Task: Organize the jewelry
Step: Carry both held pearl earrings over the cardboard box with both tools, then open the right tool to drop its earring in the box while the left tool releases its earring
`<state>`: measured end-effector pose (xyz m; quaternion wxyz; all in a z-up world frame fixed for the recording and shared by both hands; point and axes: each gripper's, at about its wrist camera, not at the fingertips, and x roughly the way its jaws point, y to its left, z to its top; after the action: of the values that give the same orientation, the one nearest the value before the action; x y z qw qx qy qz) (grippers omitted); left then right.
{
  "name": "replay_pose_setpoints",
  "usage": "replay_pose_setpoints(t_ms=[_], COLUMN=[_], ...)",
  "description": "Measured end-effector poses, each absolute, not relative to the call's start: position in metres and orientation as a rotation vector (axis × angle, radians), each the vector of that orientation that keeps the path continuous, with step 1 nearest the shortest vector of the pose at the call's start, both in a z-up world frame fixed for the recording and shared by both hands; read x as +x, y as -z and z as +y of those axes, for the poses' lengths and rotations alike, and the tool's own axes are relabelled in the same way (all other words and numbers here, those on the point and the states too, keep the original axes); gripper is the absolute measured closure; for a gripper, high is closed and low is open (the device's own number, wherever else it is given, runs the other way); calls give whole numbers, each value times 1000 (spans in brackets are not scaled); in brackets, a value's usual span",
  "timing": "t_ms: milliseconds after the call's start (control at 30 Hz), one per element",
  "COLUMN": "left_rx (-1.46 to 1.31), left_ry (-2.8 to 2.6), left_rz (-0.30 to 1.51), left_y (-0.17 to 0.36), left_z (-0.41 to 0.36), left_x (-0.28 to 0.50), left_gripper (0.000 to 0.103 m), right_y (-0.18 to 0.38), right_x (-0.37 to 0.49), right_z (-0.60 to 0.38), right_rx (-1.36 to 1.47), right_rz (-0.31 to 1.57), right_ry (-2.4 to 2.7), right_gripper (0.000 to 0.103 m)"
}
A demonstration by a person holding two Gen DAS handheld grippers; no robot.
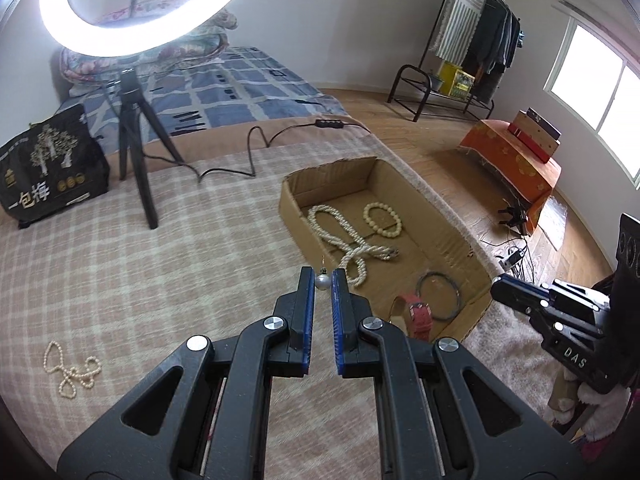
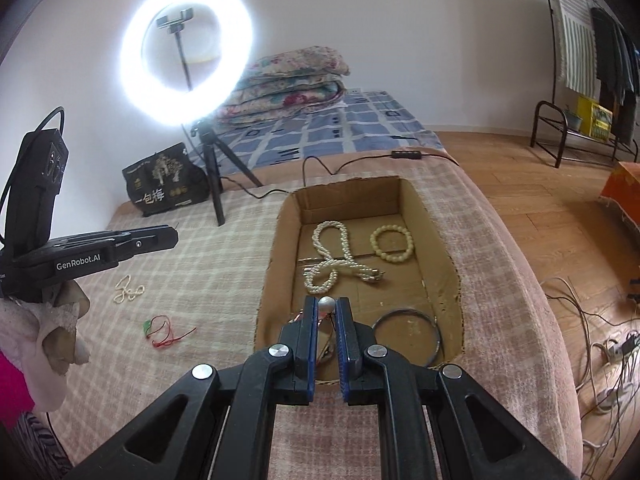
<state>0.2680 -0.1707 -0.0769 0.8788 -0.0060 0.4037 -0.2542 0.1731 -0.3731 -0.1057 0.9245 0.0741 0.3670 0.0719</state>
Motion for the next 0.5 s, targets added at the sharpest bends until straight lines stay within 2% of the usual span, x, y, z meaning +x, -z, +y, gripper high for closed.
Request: replay_pose_setpoints(t_ms=[500], left_rx=[8], left_ry=[602], left_rz=[819], left_y=[64], left_z=[-259], left_x=[311], left_gripper=[97], right_y=[115], right_x=[180], right_z=[-380], right_rx=[177], right_rz=[781], right_ry=[-136], right_gripper=[97])
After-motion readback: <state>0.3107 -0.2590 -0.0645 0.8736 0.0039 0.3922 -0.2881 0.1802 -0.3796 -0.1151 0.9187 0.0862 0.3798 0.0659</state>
